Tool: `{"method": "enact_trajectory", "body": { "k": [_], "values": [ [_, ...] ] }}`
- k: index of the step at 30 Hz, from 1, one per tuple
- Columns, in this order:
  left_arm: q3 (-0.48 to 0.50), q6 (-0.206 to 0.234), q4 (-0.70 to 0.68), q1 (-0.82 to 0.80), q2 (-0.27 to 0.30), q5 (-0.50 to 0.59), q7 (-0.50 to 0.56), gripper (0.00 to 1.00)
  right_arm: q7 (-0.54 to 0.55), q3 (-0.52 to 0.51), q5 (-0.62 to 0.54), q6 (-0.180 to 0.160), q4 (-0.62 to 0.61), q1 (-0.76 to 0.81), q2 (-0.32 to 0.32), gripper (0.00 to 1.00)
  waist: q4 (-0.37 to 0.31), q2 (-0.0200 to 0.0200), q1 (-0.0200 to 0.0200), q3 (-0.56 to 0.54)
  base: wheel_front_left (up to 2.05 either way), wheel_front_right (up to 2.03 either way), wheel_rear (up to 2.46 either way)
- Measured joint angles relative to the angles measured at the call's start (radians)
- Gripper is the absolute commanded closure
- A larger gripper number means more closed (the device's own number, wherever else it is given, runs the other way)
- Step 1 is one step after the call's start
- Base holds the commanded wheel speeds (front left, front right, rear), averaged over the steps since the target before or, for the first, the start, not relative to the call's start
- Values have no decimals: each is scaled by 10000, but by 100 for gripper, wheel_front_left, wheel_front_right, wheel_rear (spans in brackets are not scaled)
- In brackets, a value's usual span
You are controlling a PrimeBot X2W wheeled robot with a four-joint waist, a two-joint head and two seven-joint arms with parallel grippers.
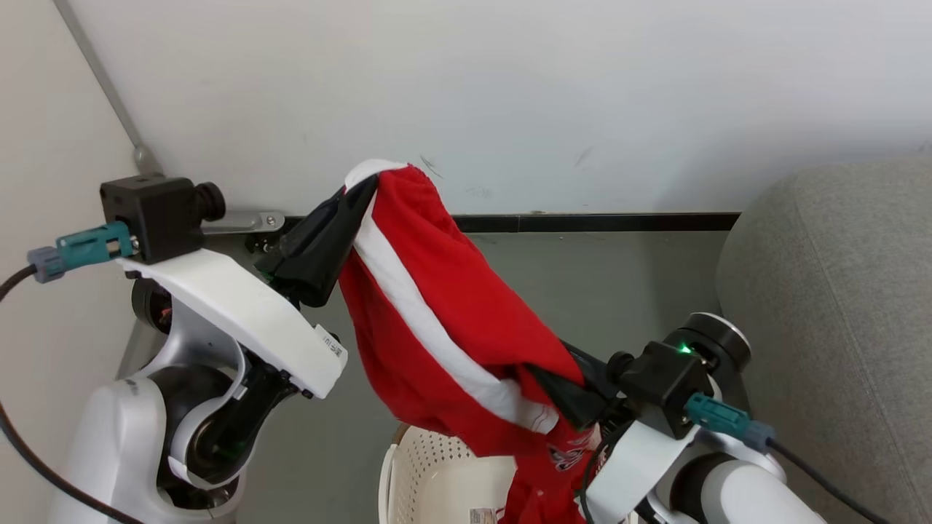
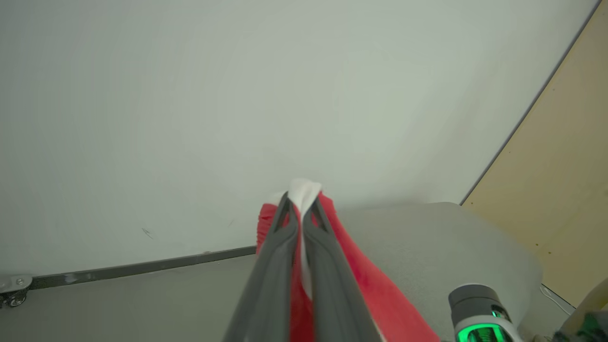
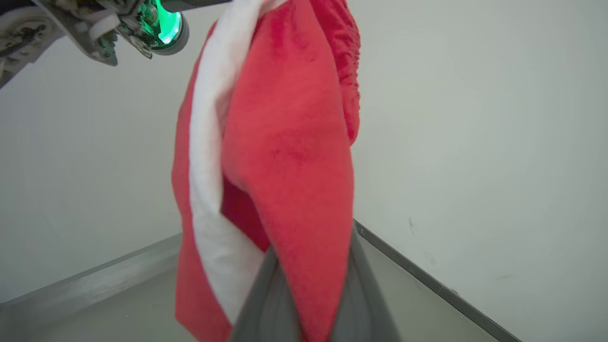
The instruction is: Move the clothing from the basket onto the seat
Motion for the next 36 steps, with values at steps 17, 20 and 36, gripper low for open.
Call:
{"method": "enact_trajectory", "body": {
  "k": [17, 20, 36],
  "values": [
    [201, -169, 357, 227, 12, -44, -458, 0, -75, -662, -228, 0, -35, 193, 130, 100, -84, 0, 0, -61, 0, 0, 0],
    [192, -259, 303, 227, 94, -12, -527, 0, -73, -704, -230, 0, -52, 268, 163, 100, -91, -1, 0, -25, 0, 0, 0],
    [-583, -786, -35, 227, 426, 543, -1204, 0, -65, -1241, -401, 0, -171, 267, 286, 100, -116, 0, 0, 163, 0, 0, 0]
  ]
}}
